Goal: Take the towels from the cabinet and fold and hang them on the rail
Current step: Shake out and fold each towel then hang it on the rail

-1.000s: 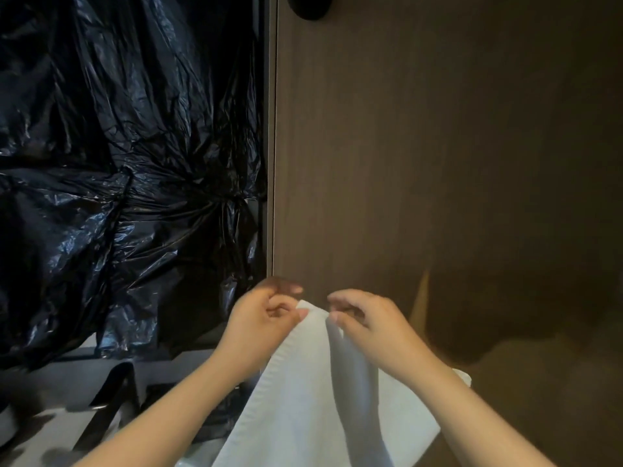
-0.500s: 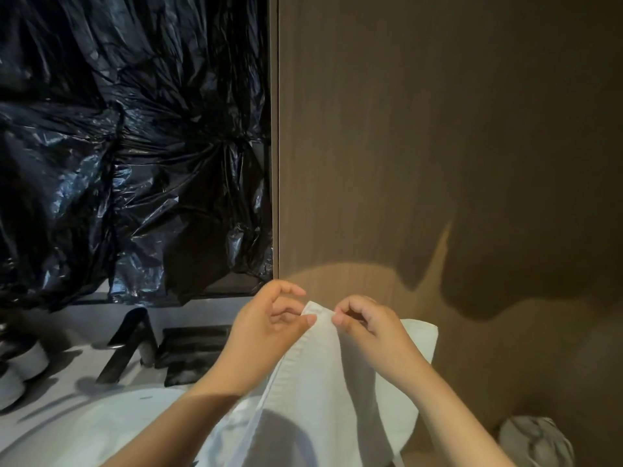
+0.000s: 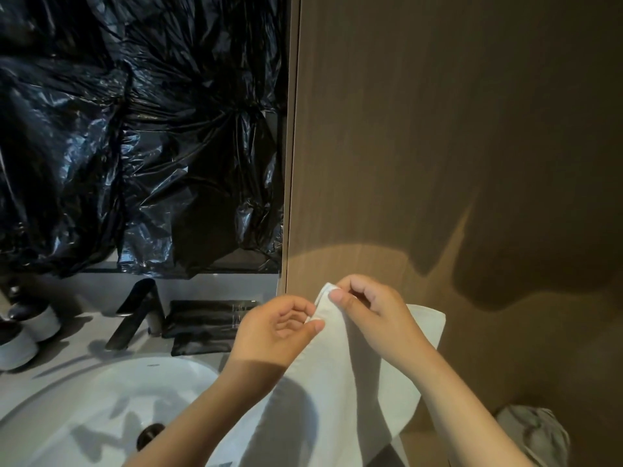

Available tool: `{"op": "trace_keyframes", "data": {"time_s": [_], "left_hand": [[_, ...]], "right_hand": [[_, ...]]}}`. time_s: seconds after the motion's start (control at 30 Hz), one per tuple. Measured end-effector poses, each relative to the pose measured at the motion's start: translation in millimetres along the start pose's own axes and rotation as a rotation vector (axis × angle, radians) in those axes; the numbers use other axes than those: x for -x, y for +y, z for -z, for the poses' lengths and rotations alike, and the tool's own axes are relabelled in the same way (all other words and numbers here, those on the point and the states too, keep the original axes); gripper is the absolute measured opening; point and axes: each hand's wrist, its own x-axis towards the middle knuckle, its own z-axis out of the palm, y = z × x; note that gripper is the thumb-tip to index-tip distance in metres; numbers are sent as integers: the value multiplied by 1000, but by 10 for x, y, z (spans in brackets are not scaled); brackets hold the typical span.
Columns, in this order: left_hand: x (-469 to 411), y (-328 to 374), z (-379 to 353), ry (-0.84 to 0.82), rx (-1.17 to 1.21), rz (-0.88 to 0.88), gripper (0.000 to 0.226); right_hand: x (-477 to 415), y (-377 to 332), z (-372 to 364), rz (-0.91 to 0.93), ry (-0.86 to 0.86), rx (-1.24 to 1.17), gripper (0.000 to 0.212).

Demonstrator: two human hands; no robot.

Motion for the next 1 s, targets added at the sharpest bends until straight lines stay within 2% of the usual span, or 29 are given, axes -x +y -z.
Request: {"op": "trace_keyframes", "data": {"time_s": [0.1, 0.23, 0.43, 0.67, 0.83, 1.0], "left_hand": [[-13, -57, 21, -71, -71, -16, 2], [-8, -166, 69, -118, -205, -47, 11], [-69, -208, 161, -103, -298, -88, 31], [-200, -353, 450, -160, -407, -114, 39], [-328, -506, 613, -173, -489, -109, 30], [-479, -617, 724, -157, -557, -45, 17]], "right_hand": [[-5, 0, -23, -4, 97, 24, 20], [-98, -67, 90, 3, 248, 33, 18], [-255, -188, 395, 67, 384, 60, 22], [-402, -323, 694, 57, 511, 96, 20], [-523, -416, 822, 55, 572, 87, 9], [-651, -484, 980, 83, 613, 94, 15]]}}
